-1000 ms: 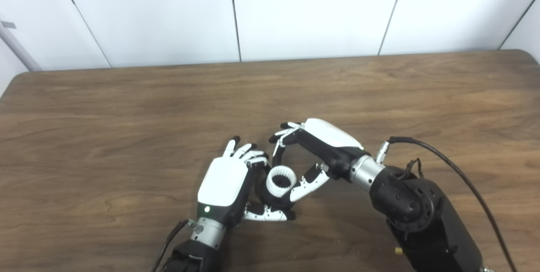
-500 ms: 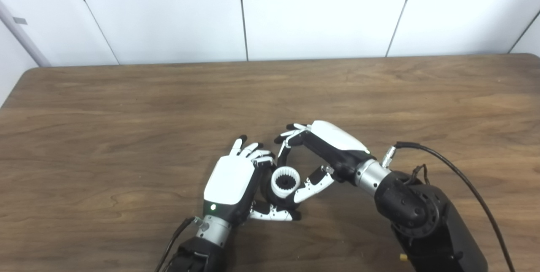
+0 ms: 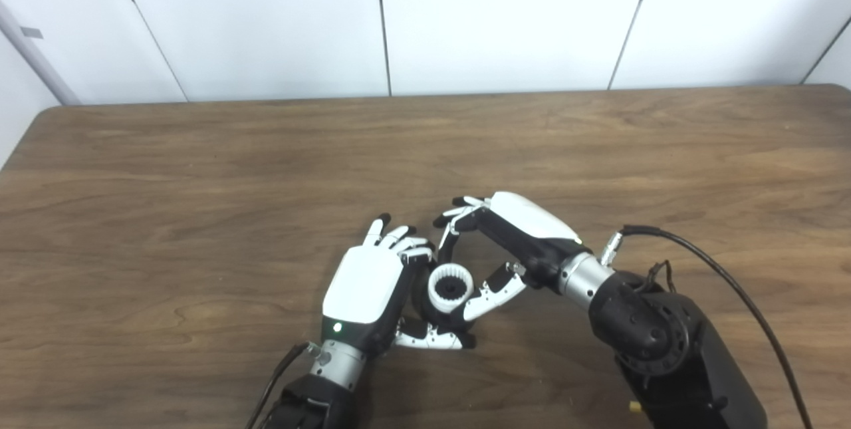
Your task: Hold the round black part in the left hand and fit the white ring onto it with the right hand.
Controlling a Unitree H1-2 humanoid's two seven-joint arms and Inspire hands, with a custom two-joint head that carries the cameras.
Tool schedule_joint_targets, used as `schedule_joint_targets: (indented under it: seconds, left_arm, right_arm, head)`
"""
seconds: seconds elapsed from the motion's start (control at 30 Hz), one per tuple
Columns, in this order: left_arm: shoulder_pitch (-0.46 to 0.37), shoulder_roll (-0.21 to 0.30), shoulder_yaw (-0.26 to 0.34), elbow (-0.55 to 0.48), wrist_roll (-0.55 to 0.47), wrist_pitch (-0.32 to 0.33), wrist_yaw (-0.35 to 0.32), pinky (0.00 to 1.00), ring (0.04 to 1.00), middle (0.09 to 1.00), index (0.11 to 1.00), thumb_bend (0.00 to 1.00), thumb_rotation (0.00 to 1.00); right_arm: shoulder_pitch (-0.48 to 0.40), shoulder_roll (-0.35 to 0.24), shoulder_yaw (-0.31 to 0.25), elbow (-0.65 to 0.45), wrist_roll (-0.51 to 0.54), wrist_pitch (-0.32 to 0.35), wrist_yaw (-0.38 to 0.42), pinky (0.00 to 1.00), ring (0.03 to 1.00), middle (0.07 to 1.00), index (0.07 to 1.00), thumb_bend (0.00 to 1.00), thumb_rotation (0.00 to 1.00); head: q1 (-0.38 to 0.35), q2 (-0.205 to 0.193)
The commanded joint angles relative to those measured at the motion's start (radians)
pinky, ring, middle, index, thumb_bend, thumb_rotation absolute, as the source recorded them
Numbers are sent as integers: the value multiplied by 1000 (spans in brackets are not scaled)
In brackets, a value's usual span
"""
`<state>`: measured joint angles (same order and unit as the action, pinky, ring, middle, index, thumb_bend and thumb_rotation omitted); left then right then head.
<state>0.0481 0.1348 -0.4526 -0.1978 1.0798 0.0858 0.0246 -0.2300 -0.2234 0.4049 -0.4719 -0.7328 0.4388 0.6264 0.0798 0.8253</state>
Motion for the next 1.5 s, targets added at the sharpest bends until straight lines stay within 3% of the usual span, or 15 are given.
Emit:
schedule_joint_targets:
  seconds: [0.0,0.7,0.73,0.77,0.83,1.1,1.33,1.47]
  left_arm:
    - [0,-4,-8,-14,5,-2,-12,1000,873,759,485,524,56]
    - [0,-3,-6,-19,7,-3,-18,1000,876,759,485,524,55]
    - [0,-3,-6,-20,7,-1,-21,1000,877,760,485,524,55]
    - [0,-3,-5,-22,8,0,-23,1000,879,762,485,524,55]
    - [0,-3,-5,-22,8,0,-24,1000,879,763,485,524,56]
    - [1,-4,-2,-24,6,1,-25,1000,877,762,485,524,55]
    - [-2,-2,-1,-18,6,-1,-22,1000,882,764,485,524,55]
    - [-1,-1,1,-16,3,-5,-13,1000,876,762,485,524,55]
  right_arm:
    - [-17,-2,-6,-5,4,-23,-25,1000,966,835,484,522,131]
    - [-22,-13,7,5,-20,-25,-25,1000,970,848,493,524,146]
    - [-23,-13,7,5,-21,-22,-23,1000,974,854,574,768,177]
    - [-24,-13,7,6,-21,-21,-23,1000,979,861,613,893,198]
    - [-24,-12,6,6,-23,-21,-22,1000,983,868,637,973,212]
    - [-28,-19,1,4,-36,-33,-32,1000,986,887,682,1000,236]
    - [-24,-18,-24,-7,-28,-15,-31,1000,994,883,576,1000,203]
    - [-22,-23,-33,-14,-28,-15,-25,1000,991,881,574,1000,195]
  head:
    - [0,1]
    - [-6,0]
    - [-6,0]
    - [-6,0]
    - [-6,0]
    - [-6,0]
    - [-26,3]
    - [-26,3]
